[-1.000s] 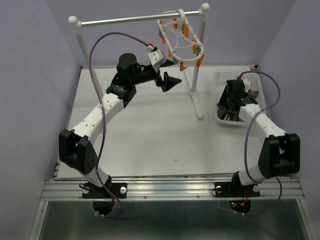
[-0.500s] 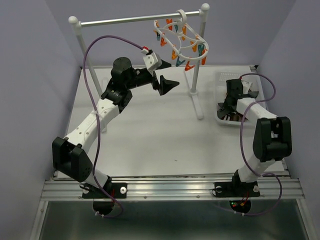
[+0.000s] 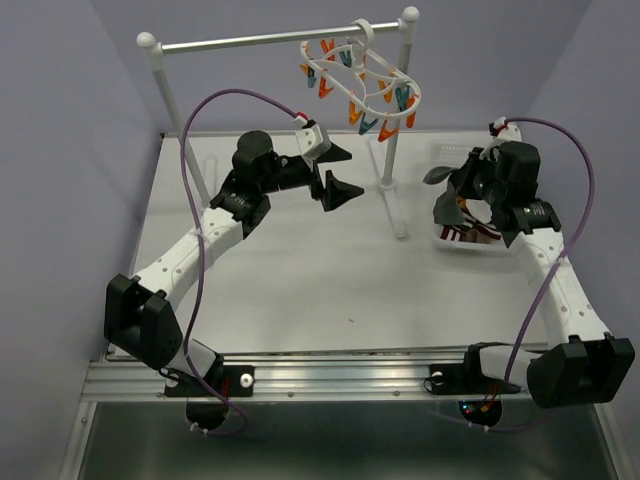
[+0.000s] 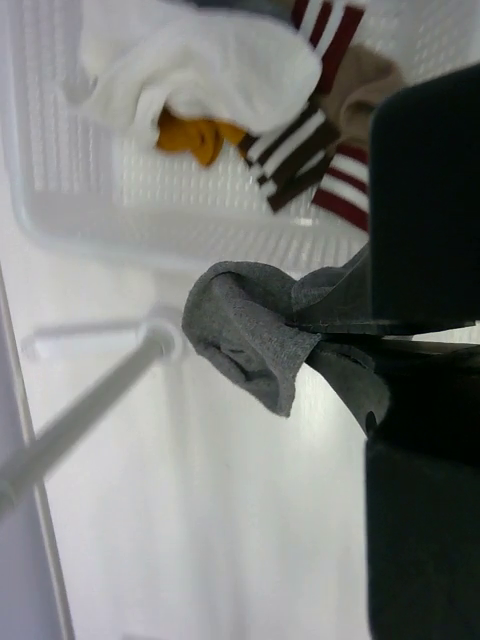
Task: Clip the socks to the hanger
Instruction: Pick up the sock from the bin.
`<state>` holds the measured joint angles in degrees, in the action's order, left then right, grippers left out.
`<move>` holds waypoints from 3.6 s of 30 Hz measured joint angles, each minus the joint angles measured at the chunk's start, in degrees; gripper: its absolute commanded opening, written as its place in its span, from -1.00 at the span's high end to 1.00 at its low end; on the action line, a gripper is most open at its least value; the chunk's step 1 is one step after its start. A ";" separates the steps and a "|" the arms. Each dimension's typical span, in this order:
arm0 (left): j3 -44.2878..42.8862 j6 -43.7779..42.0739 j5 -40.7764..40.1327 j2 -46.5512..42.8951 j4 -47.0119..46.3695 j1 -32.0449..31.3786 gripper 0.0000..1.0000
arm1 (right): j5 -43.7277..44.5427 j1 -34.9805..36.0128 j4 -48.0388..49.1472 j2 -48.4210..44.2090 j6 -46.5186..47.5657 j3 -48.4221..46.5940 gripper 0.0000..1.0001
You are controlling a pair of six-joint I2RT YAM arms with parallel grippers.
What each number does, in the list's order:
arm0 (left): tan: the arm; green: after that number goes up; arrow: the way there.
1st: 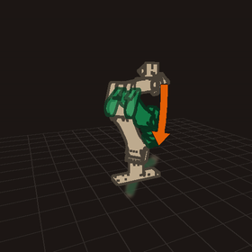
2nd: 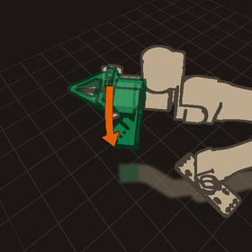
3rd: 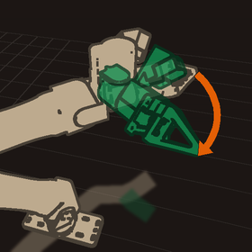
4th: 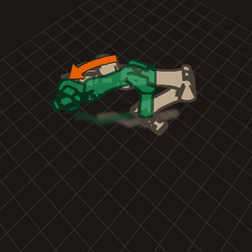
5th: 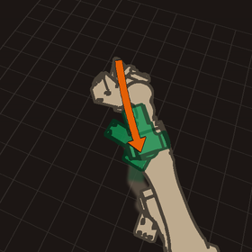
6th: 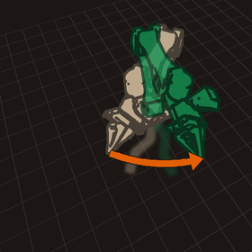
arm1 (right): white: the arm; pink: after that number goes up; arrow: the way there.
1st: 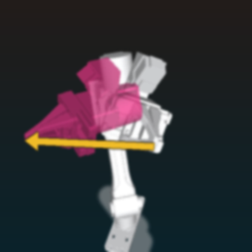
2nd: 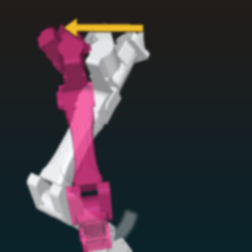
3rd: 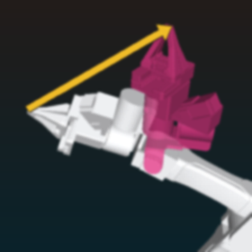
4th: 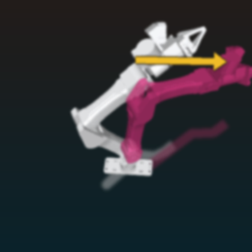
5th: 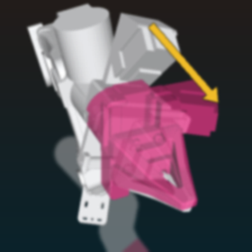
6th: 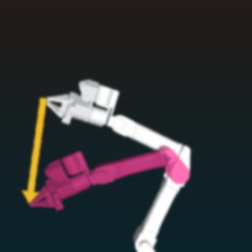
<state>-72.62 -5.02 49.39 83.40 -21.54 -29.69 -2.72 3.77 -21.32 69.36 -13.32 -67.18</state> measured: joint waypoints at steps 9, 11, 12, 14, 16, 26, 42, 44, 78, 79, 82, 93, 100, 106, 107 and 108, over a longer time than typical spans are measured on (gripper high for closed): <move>2.56 2.67 2.12 0.20 -2.40 -0.81 -0.98 | -36.00 0.04 0.79 -1.49 2.86 -0.31 0.99; 2.58 4.31 2.95 1.01 -3.28 -1.49 -0.98 | -41.20 0.04 1.68 -1.53 2.99 -0.28 0.99; 2.58 4.74 3.21 1.42 -3.41 -1.84 -0.98 | -44.50 0.04 2.47 -1.60 3.06 -0.26 0.99; 2.62 5.97 3.80 2.43 -4.00 -2.54 -0.98 | -47.80 0.04 3.15 -1.88 3.06 -0.17 0.99; 3.13 7.26 3.82 3.43 -4.46 -2.95 -0.98 | -50.66 0.04 4.13 -2.54 3.06 0.26 0.99; 4.20 18.58 4.24 9.60 -12.46 -3.23 -0.98 | -57.88 0.07 7.04 -6.03 4.15 3.21 0.95; 3.89 46.60 13.46 19.26 -43.50 -4.02 0.67 | -54.62 0.79 8.28 -4.09 4.55 3.41 0.95; 3.82 51.04 14.40 19.98 -46.75 -4.11 1.00 | -53.75 0.79 8.28 -3.78 4.55 3.48 0.92; -9.35 35.74 -5.29 4.31 1.31 -3.98 1.00 | -48.39 0.79 27.28 -9.05 5.25 26.43 -1.00; -9.35 35.47 -4.35 4.31 1.46 -3.98 1.00 | -49.27 0.81 28.00 -8.92 5.73 26.08 -1.00; -9.35 35.21 -2.64 4.28 1.75 -4.02 1.00 | -52.68 0.81 30.64 -6.73 6.49 23.82 -1.00; -9.35 35.30 -2.95 2.40 2.58 -5.25 1.00 | -55.71 8.33 53.90 2.16 -3.02 25.77 -0.86; -9.35 35.91 -3.17 1.73 2.54 -5.99 1.00 | -53.16 9.79 61.99 7.39 -6.64 25.53 -0.73; -9.35 36.61 -3.61 1.42 2.45 -5.99 1.00 | -52.33 10.32 64.81 10.45 -8.68 24.24 0.39; -9.35 36.61 -3.93 1.38 2.47 -5.99 1.00 | -52.26 10.47 64.96 10.58 -9.40 24.13 0.58; -9.35 36.63 -4.55 1.36 2.47 -5.99 1.00 | -52.15 10.49 64.98 10.54 -10.03 24.13 0.64</move>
<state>-81.97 31.62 44.84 84.75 -19.07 -35.68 -54.87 14.26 43.66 79.90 -23.35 -43.05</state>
